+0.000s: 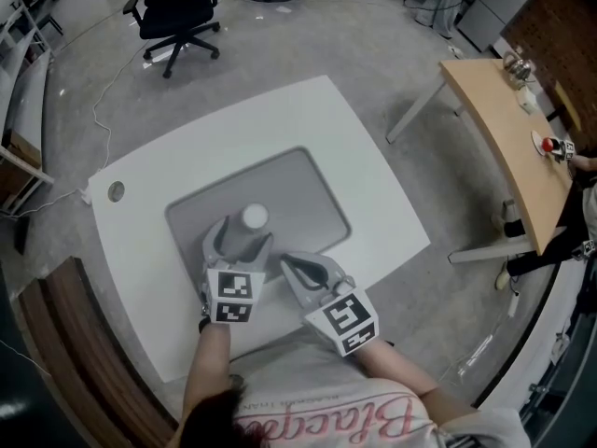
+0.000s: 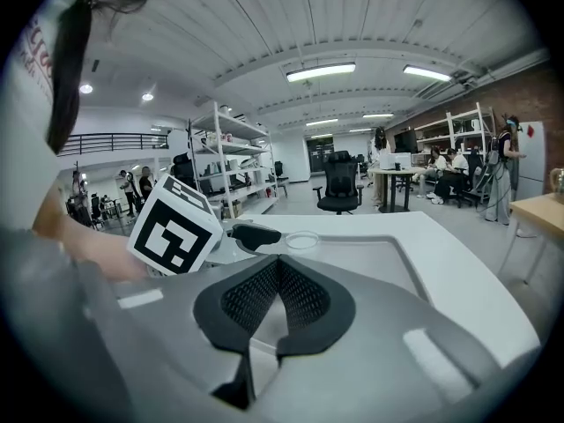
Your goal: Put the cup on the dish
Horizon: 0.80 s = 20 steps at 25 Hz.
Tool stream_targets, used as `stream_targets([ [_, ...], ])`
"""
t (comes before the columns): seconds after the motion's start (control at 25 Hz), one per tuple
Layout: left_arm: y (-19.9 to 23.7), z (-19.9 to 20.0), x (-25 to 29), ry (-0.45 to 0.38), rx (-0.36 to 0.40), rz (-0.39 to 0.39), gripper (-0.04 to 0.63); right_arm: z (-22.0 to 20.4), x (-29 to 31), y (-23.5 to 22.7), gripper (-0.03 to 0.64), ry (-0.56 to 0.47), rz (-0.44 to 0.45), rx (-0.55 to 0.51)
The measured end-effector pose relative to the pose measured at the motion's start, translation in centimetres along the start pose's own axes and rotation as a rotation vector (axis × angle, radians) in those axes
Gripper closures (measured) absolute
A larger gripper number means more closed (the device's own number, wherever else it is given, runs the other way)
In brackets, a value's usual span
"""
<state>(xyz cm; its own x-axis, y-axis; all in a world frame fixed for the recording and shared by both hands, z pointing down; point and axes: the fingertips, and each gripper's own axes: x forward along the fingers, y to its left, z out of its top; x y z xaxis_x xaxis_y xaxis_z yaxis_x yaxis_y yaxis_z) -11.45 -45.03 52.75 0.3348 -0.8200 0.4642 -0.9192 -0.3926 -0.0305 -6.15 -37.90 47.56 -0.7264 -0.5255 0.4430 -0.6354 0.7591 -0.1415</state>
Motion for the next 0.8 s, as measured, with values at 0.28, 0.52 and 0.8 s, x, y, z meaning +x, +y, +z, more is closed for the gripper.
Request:
stream_targets([
  [0.28,-1.1,-0.4,-2.8,-0.028,-0.009,0.000,0.235,-0.3,-1.2,1.2,0.615,-0.028,-0.016,-0.009],
  [0.52,-1.4,-0.1,-6.1,-0.100,-0.033,0.055,0.522,-0.8,-2.3,2.3,0.615,-0.047,-0.030,-0.007],
  [0.8,-1.3,0.7,-9.0,-0.125,0.010,0.133,0.597,-0.7,-3.8,3.2,0.615,-0.071,-0.062,0.006],
])
